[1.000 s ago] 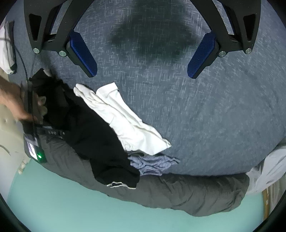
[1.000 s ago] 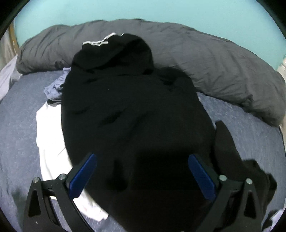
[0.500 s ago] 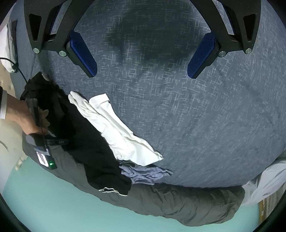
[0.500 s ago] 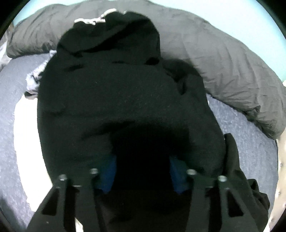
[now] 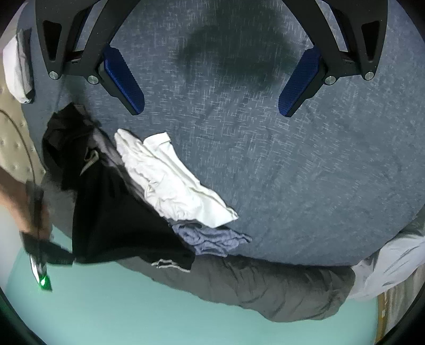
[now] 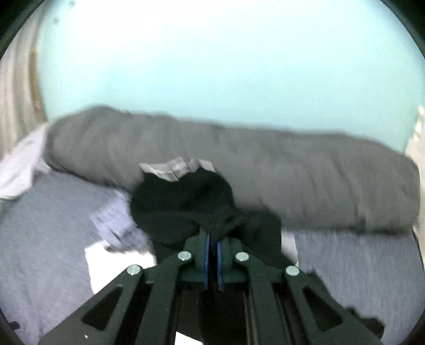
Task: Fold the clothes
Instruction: 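Lift the black pants with the right tool and pull them out of the pile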
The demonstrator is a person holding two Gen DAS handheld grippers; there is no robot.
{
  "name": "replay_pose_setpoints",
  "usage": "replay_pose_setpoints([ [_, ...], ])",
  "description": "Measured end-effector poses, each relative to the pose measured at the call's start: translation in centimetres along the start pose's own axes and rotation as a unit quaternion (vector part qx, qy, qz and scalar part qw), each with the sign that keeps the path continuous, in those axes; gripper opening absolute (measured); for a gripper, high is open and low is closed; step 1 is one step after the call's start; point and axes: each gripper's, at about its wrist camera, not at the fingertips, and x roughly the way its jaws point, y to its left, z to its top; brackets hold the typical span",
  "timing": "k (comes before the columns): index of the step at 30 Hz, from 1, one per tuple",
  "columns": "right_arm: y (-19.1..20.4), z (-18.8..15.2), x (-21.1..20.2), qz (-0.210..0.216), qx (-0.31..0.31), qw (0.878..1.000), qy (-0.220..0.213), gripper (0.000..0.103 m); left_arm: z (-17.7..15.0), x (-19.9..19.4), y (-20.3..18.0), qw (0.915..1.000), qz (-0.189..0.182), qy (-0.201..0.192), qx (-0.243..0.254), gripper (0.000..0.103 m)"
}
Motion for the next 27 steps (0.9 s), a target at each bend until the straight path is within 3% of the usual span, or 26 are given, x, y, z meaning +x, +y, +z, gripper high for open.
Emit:
replay_pose_setpoints([
  [5,2.5,4.7,-7.5,0.063,-0.010,0.996,-0.054,0.004,0.4,-3.7,0.5,0.9998,0.006,-0.021,0.005,0.103],
  [11,4.7,4.8,-15.1,0.123,-0.004,0.988,-0.090,0.004,-0.2,-7.5,0.3,0.9989,0.004,-0.047,0.006,0.103],
  [19,7.9,-1.5,-23.1,0.194,0.009,0.976,-0.103,0.004,-4.5,-11.1,-0.3,0.9976,-0.019,-0.066,-0.004,0.103],
  [27,9.1,-10.3,-29.2,0.214,0.004,0.970,-0.114,0.004,-10.3,-12.4,-0.6,0.9954,-0.032,-0.090,0.003,0.103],
])
